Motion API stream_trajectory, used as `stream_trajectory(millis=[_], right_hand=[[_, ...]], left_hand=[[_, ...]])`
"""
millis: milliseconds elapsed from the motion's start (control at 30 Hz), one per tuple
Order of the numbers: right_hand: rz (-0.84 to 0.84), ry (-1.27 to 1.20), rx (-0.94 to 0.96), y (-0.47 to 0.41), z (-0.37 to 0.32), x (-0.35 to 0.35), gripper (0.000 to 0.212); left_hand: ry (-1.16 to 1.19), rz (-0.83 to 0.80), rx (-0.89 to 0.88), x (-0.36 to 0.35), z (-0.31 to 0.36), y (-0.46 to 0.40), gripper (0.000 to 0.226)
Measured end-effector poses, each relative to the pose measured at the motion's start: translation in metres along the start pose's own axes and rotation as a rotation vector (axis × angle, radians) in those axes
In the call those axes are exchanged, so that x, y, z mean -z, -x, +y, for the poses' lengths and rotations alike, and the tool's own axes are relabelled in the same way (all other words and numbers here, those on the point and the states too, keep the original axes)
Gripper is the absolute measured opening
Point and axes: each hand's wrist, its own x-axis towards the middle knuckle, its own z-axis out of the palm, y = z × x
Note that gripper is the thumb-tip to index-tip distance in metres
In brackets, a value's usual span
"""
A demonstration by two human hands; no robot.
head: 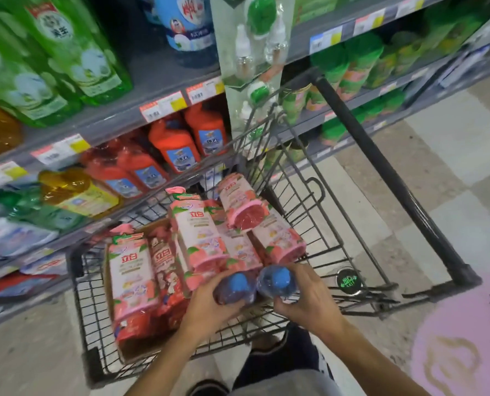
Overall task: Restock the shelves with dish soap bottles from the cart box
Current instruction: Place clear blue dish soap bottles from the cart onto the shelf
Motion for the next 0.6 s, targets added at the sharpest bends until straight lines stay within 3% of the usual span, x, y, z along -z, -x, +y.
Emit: stream_trajectory(millis=[67, 200, 300, 433, 600], right_hand=[[0.002, -0.080, 0.039, -0.003, -0.019, -0.004, 0.058], [-0.095, -0.318, -0.049, -0.009, -0.061, -0.010, 0.052], [-0.208, -0.476, -0.065, -0.011, -0.094, -0.019, 0.055], [-0.276, -0.521, 0.027, -0.008, -0.151, -0.039, 0.045], [-0.273, -0.585, 0.148, 0.012, -0.236, -0.082, 0.047]], left_hand=[[0.083, 0.037, 0.022, 0.015, -0.005, 0.013, 0.076], [0.212, 0.116, 0.028, 0.048, -0.007, 0.044, 0.060], [0.331, 0.177, 0.010, 0.077, -0.012, 0.073, 0.067], [0.429, 0.300, -0.050, 0.121, -0.022, 0.127, 0.061], [0.489, 0.492, -0.178, 0.176, -0.035, 0.214, 0.055]])
